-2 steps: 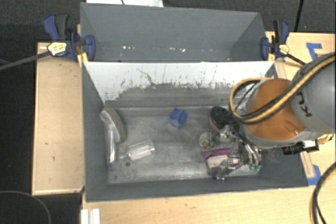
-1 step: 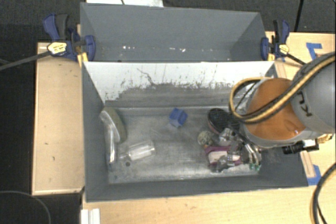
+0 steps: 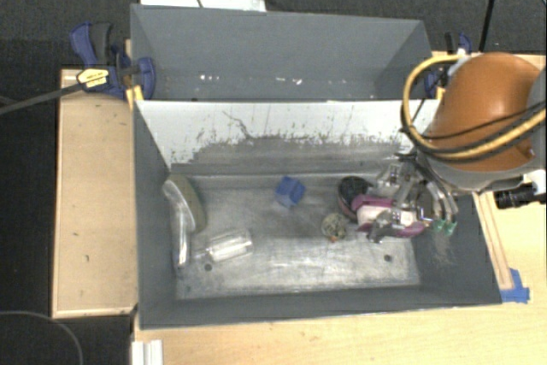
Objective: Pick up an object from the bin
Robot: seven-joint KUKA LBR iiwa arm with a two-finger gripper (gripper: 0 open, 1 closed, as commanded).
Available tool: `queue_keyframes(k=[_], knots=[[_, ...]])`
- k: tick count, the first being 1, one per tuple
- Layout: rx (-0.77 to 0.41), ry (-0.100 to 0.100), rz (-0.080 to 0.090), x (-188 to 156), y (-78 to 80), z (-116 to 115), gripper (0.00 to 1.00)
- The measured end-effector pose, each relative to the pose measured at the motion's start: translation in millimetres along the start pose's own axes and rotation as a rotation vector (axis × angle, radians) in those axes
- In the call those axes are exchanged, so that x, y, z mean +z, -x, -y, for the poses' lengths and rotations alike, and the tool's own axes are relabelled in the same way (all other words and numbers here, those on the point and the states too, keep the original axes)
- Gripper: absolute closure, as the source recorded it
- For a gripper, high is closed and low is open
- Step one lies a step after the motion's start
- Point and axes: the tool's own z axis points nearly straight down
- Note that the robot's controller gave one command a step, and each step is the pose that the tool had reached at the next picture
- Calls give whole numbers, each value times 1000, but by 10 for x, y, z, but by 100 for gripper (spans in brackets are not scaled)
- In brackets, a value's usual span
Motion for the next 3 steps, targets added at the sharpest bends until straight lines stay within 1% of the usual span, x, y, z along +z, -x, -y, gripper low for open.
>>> queue_keyframes(k=[1,2,3], knots=[[22,-1,-4,18,408,-142,100],[-216,0,3,-1634,853,-419,100],[-296,1,2,-2339,738,-543,100]])
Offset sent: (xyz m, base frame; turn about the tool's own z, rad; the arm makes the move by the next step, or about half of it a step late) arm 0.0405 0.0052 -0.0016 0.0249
